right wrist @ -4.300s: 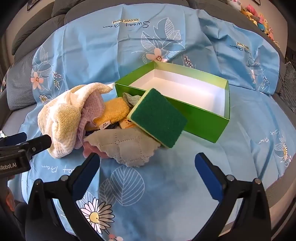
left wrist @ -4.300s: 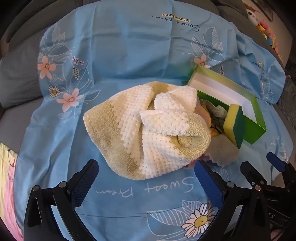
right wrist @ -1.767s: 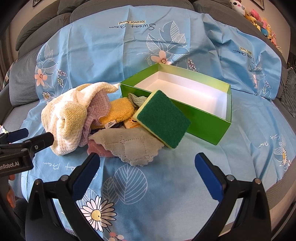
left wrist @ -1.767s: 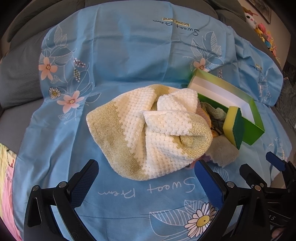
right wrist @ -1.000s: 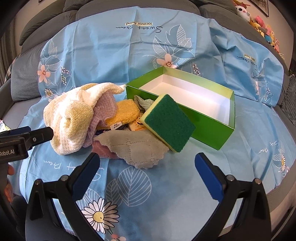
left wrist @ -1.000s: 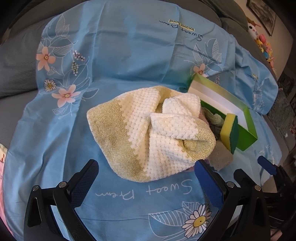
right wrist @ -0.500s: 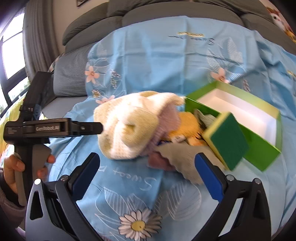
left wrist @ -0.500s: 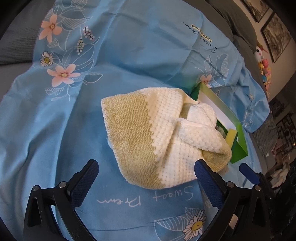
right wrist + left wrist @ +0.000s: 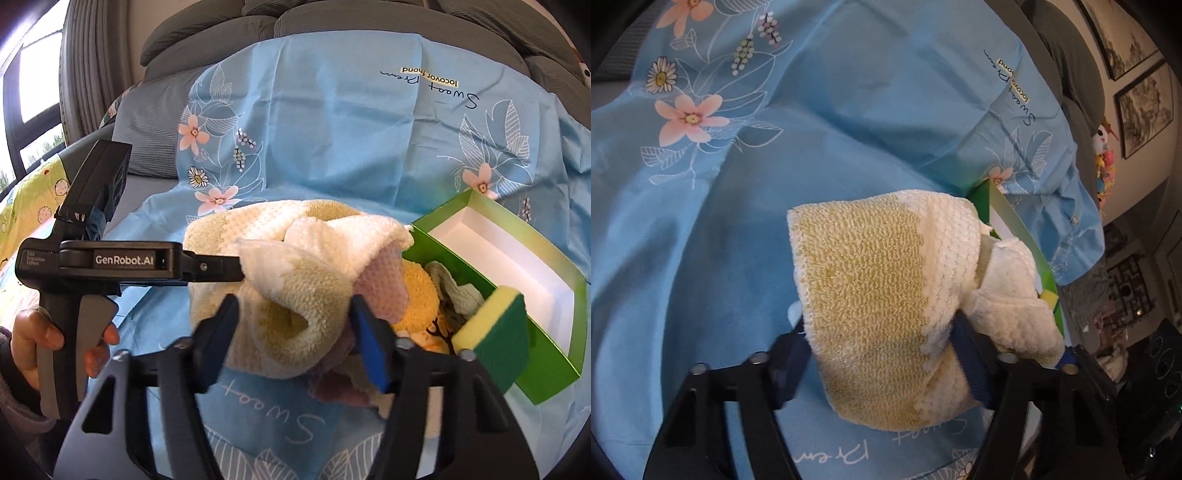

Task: Organize soft objects
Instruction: 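Grasp the cream knitted towel with the right gripper and lift it, then lower the cream towel into the green box and open the right gripper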

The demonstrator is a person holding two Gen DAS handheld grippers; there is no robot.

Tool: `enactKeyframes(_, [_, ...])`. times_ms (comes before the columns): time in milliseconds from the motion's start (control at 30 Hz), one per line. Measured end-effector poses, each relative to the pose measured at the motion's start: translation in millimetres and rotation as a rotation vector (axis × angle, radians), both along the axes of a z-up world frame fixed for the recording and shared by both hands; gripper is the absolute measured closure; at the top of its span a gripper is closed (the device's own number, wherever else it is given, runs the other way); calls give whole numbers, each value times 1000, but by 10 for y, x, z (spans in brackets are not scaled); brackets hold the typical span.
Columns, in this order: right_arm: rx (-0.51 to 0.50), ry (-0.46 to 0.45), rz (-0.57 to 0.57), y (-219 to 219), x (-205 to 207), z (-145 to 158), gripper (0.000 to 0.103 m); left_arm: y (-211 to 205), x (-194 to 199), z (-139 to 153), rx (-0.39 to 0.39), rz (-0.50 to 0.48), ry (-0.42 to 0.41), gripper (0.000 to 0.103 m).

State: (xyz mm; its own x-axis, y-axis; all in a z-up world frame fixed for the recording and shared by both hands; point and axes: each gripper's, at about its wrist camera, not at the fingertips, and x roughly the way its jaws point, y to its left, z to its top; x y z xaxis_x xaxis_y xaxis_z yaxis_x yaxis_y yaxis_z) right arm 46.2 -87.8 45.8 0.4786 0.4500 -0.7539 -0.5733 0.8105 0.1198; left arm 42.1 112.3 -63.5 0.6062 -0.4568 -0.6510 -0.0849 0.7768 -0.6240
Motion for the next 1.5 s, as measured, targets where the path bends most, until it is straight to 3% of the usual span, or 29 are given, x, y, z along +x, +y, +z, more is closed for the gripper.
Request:
enactKeyframes(167, [-15, -14, -5, -1, 16, 1, 84, 52, -30, -2, -34, 23, -14, 63])
enactKeyframes(267, [-10, -29, -9, -12, -6, 58, 91, 49, -87, 72, -9, 29, -29, 75])
enactKeyframes(367, [6, -59, -6, -19, -56, 181, 92, 33, -162, 197, 18, 44, -53, 85])
enactKeyframes(500, [48, -111, 4, -18, -125, 427, 92, 21, -384, 582, 92, 72, -159, 85])
enactKeyframes(633, [126, -131, 23, -22, -98, 690, 93, -11, -427, 937, 96, 37, -247, 86])
enactKeyframes(700, [150, -142, 19, -22, -79, 782, 93, -21, -413, 1048, 79, 18, -271, 92])
enactKeyframes(1067, [194, -236, -21, -212, -23, 1218, 93, -294, -235, 1287, 56, -56, -299, 92])
enactKeyframes(1500, [197, -418, -160, -857, 417, 1758, 93, -1213, 534, 2085, 96, -231, -420, 92])
